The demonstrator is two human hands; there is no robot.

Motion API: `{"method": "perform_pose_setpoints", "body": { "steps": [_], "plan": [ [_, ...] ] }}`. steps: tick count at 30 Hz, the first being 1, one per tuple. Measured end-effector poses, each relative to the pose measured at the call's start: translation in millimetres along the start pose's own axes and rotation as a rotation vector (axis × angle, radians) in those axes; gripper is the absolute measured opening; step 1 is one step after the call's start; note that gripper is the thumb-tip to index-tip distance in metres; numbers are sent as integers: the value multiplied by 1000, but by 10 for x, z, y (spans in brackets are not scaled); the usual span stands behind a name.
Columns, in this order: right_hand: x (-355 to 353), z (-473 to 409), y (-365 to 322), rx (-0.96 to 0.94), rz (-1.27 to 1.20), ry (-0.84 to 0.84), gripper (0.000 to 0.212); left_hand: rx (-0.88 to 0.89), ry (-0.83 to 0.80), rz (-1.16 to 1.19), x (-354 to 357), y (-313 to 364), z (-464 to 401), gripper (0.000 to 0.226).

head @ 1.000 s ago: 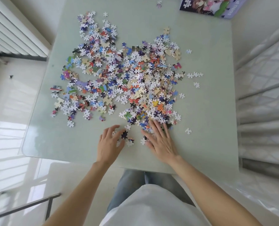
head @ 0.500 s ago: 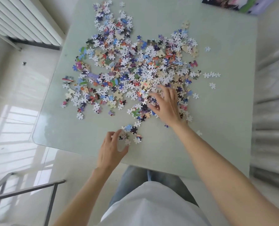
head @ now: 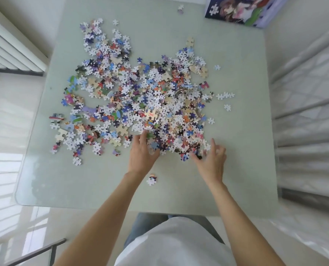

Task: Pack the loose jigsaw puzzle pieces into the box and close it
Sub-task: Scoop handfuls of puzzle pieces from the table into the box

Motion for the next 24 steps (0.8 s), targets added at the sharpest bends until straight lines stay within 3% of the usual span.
{"method": "perform_pose_setpoints", "body": {
  "steps": [3, 7, 11, 14, 18, 24],
  "plan": [
    [63, -115, -456, -180, 62, -52, 93, -5, 20, -177, -32, 0, -98, 90],
    [104, -233, -793, -266, 93, -89, 101, -20, -39, -224, -55, 27, -216, 97],
    [141, -285, -928, -306, 107, -79, 82, 54, -102, -185, -22, 96, -282, 80],
    [127, -322, -956, -371, 214, 6, 65, 30, -114, -136, -29, 118, -338, 77],
    [103, -333, -1002, -406, 191, -5, 51, 35, -121, -94, -42, 161, -396, 70],
    [54, -337, -1068, -451, 222, -47, 70, 57, -116, -143, -52, 289, -467, 45]
  ]
}}
Point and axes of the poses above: each hand's wrist, its own z-axis away from the middle knuckle, its own x-axis out of the palm, y = z × x, the point moved 1 cm from there along -z, towards the middle knuckle, and after that the axes turned 11 degrees about z, right-handed, at the moved point
